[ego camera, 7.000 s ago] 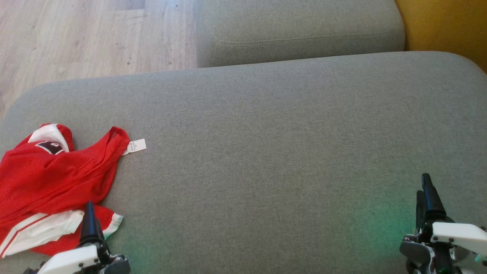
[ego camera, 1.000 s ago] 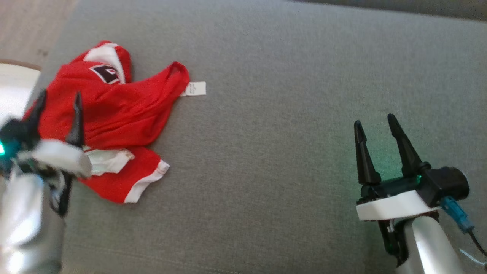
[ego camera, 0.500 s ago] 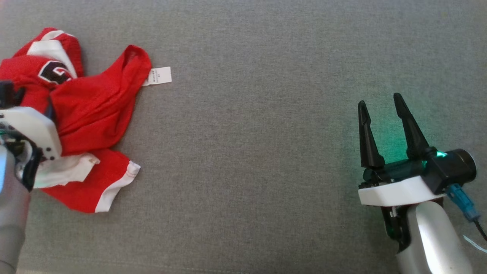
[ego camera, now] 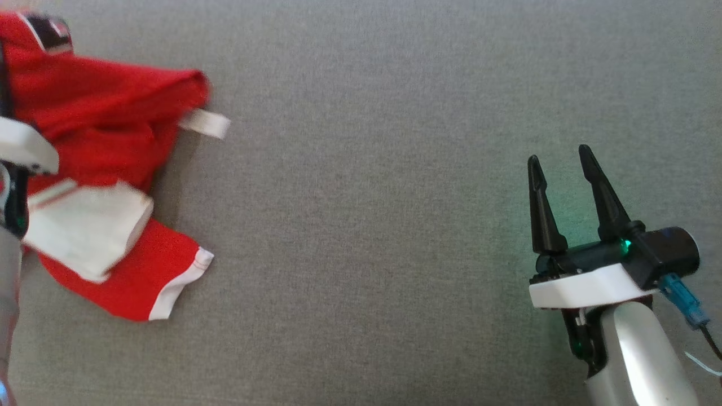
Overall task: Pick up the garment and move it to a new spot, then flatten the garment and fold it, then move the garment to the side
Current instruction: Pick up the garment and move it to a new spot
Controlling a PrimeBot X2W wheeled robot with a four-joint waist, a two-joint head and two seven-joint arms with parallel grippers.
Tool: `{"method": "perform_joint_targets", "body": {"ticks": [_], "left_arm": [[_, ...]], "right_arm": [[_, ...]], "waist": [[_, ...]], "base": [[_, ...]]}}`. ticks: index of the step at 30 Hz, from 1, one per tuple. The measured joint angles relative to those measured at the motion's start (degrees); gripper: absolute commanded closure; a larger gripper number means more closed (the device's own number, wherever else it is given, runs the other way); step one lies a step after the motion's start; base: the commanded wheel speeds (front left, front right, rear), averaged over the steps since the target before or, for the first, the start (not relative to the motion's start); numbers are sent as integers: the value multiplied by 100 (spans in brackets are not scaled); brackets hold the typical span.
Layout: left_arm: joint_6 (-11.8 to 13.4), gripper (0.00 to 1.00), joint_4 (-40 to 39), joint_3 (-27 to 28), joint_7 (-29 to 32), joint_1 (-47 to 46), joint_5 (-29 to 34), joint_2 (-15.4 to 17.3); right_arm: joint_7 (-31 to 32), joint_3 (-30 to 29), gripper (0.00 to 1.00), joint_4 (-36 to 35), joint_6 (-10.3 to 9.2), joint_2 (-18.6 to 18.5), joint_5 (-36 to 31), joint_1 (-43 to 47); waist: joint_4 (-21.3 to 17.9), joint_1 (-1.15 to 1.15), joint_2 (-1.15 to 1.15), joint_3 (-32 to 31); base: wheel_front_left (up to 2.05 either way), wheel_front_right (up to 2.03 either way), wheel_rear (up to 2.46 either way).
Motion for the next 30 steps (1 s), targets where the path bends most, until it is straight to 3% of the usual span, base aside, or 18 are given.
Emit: {"method": "perform_joint_targets", "body": {"ticks": [8, 19, 24, 30], "left_arm": [[68, 100, -1423, 118, -170, -2, -245, -4], [511, 100, -3786, 8, 659, 678, -402, -19], [604, 100, -4604, -479, 1098, 834, -403, -386], [701, 100, -4789, -995, 1290, 878, -400, -889]], "right_arm": [[0, 25, 0, 65, 0, 1, 257, 171], [0, 85, 0, 115, 0, 1, 502, 275], [0, 110, 0, 104, 0, 2, 581, 271], [0, 188, 0, 57, 0, 2, 660, 236]], "waist": [[-23, -1, 0, -570], [-392, -1, 0, -984], [-676, 0, 0, -1011], [-1080, 0, 0, -946]], "base": [[0, 0, 0], [0, 0, 0], [0, 0, 0], [0, 0, 0]]}}
